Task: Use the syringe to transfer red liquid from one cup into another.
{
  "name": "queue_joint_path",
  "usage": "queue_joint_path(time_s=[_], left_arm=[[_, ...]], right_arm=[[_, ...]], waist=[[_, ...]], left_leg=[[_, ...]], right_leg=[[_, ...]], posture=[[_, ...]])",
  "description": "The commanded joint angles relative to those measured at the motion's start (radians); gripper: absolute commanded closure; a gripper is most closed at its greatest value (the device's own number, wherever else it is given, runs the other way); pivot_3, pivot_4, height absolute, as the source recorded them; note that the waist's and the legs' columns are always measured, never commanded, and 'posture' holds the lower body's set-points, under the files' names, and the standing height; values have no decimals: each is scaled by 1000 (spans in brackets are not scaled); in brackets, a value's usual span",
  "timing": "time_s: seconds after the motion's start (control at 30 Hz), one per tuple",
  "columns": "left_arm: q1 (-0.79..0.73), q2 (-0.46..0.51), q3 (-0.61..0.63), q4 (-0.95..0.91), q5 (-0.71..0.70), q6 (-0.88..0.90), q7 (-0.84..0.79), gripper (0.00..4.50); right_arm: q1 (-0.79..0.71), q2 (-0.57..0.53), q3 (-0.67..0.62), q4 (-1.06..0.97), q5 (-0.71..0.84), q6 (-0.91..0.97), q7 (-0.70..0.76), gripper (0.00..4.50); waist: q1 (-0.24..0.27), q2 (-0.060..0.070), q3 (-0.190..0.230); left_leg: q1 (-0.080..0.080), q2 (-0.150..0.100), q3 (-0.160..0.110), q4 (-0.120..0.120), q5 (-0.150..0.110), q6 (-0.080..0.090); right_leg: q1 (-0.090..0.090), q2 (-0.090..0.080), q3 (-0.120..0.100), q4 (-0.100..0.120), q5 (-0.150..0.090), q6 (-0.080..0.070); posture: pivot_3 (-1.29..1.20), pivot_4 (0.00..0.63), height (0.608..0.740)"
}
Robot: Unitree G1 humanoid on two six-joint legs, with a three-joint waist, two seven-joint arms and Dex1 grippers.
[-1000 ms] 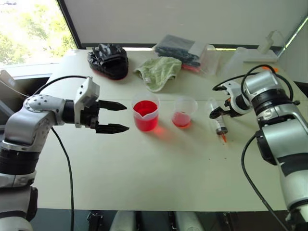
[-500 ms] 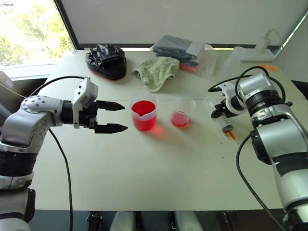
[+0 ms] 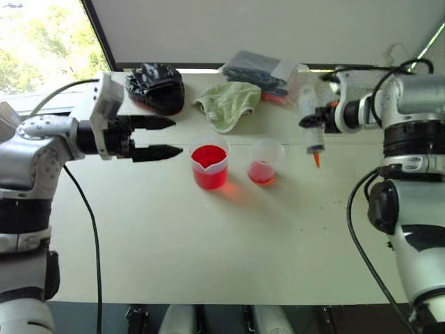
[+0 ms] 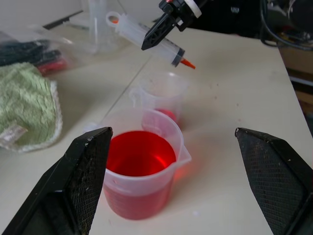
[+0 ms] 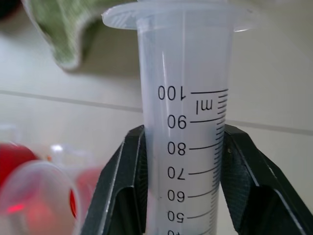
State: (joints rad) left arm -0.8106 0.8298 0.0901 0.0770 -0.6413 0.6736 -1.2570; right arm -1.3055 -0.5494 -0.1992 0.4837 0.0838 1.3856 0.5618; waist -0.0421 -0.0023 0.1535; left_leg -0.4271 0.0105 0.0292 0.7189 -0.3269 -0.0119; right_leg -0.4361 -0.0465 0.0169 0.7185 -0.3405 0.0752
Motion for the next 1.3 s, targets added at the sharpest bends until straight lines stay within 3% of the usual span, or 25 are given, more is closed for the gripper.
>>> queue_joint_path(time_s=[0.03,0.27,0.43,0.9,1.3], left_arm=[[-74,-8,17,78,5,-6,-3,281],[-235,-19,-16,234,60,-37,-43,281],[-335,-14,-18,316,79,-36,-74,281],[-409,-48,-25,380,125,-42,-77,281],[-402,-92,-27,340,129,-18,-90,281]], right_arm=[[-3,87,-141,-270,64,-81,-99,3077],[204,424,-99,-600,108,-552,-288,3077],[343,546,26,-678,166,-746,-226,3077],[533,562,263,-681,225,-905,-92,3077],[578,581,344,-455,145,-1138,-81,3077]], waist=[[-3,0,0],[-27,0,0],[-33,0,0],[-34,0,0],[-37,0,0]], left_leg=[[0,0,0,0,0,0],[0,0,0,-1,1,-2],[0,0,-1,-2,2,-3],[1,0,-2,-2,2,-3],[1,0,-2,-1,2,-3]], right_leg=[[0,0,0,0,0,0],[-2,1,0,3,0,0],[-3,1,-1,4,0,0],[-3,0,-2,4,0,0],[-2,0,-2,4,0,0]], posture=[[0,150,711],[0,150,711],[0,150,711],[0,150,711],[0,150,711]])
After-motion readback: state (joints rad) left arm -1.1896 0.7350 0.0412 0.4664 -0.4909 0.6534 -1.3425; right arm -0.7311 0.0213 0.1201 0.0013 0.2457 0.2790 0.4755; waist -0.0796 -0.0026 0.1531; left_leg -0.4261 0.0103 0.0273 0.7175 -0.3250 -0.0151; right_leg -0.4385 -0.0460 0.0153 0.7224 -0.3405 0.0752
